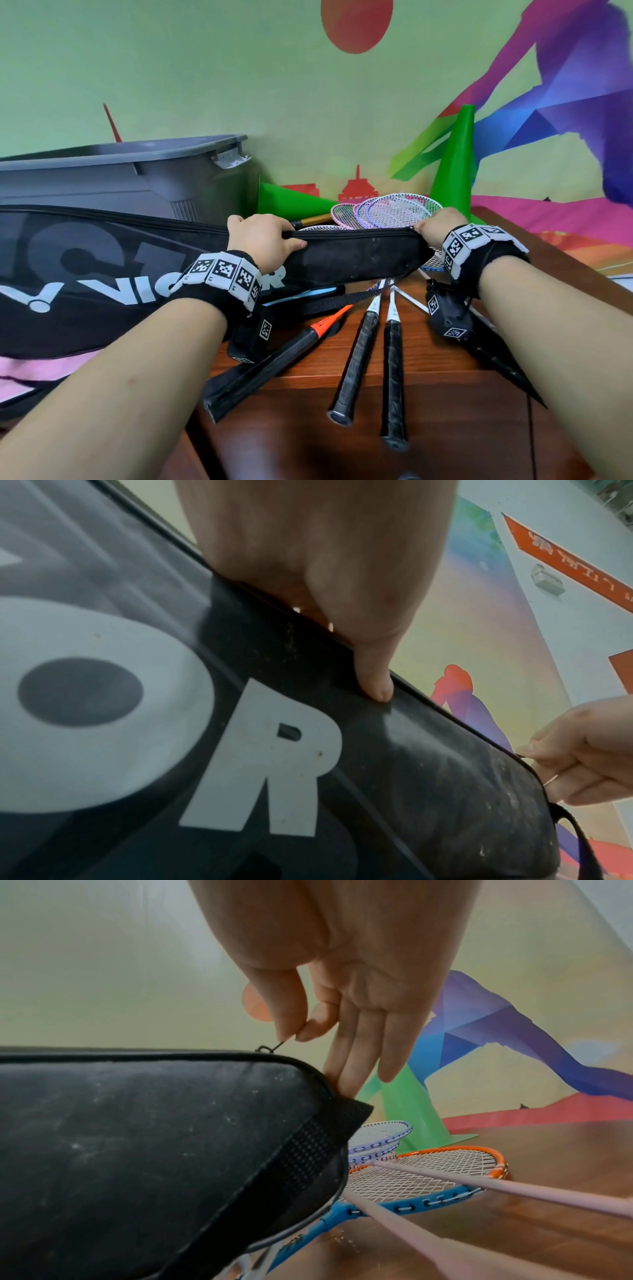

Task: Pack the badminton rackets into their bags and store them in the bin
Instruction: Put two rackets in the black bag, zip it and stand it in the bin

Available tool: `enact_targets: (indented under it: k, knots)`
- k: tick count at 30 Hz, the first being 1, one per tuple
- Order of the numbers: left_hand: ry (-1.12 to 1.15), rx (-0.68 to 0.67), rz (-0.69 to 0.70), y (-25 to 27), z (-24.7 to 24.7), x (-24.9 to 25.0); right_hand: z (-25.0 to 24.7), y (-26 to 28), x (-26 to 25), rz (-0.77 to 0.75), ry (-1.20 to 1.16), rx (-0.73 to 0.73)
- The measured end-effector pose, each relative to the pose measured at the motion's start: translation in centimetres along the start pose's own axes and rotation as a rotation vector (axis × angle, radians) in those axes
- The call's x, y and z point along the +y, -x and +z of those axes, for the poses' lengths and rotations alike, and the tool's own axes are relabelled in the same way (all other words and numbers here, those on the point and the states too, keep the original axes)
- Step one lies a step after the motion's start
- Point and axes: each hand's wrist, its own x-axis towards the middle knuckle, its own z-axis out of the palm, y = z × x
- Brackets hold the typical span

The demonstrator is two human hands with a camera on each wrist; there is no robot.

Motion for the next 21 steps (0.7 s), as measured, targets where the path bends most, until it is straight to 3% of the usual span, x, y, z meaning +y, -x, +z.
enact_targets:
  k: [3,8,17,21]
  knots:
    - [-0.003,0.016,-0.001,0.0,0.0,-0.1,0.5,-0.1,0.0,-0.071,0.060,0.108]
    - [-0.013,0.020,0.007,0.2,0.2,0.0,1.9,-0.3,0.0,0.000,-0.041,0.200]
    - [-0.053,0.006,0.020,0.5,0.1,1.0,3.2,-1.1,0.1,-0.132,-0.058,0.203]
    - [-0.019,-0.018,0.007,0.2,0.2,0.8,2.6,-1.6,0.4,-0.074,-0.090,0.184]
